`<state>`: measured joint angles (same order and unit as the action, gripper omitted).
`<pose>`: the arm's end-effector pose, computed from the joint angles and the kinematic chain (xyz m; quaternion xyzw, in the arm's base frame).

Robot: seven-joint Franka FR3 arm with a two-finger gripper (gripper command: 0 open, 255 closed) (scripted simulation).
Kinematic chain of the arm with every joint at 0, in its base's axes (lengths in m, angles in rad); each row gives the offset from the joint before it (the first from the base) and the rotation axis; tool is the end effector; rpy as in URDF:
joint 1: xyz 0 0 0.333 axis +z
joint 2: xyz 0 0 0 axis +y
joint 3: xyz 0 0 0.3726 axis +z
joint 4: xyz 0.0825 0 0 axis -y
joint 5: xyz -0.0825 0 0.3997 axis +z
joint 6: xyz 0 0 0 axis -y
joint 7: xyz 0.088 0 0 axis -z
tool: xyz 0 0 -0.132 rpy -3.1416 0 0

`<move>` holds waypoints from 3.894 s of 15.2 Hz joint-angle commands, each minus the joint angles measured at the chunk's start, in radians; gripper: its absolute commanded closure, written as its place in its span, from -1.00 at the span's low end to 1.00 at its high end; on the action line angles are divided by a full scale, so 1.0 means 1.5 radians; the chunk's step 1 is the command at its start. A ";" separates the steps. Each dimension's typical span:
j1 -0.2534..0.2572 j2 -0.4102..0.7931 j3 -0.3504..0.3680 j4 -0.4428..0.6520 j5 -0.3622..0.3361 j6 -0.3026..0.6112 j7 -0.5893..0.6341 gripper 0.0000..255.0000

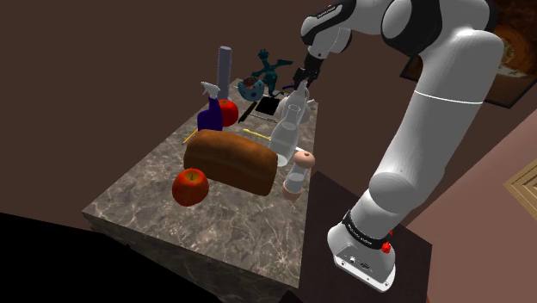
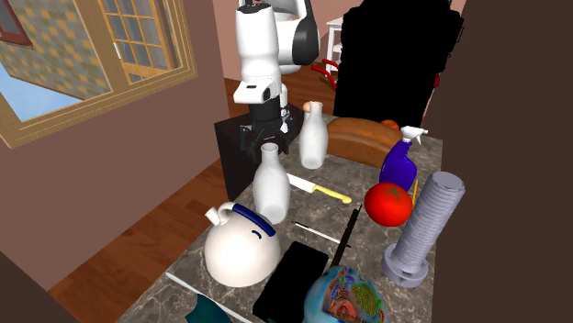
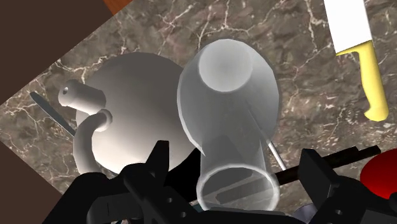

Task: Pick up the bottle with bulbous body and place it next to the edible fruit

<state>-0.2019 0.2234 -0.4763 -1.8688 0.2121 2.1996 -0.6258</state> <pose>0.5248 -0.3849 0.4438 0.9942 -0.0741 0.0779 0.0100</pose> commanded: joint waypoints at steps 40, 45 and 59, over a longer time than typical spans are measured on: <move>-0.001 -0.038 -0.011 0.206 -0.037 -0.237 0.038 1.00; -0.006 -0.031 -0.013 0.260 -0.034 -0.285 0.039 1.00; 0.126 -0.138 0.079 0.135 -0.119 -0.242 0.265 1.00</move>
<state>-0.0248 0.0203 -0.3678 -1.6680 0.0384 1.8406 -0.2522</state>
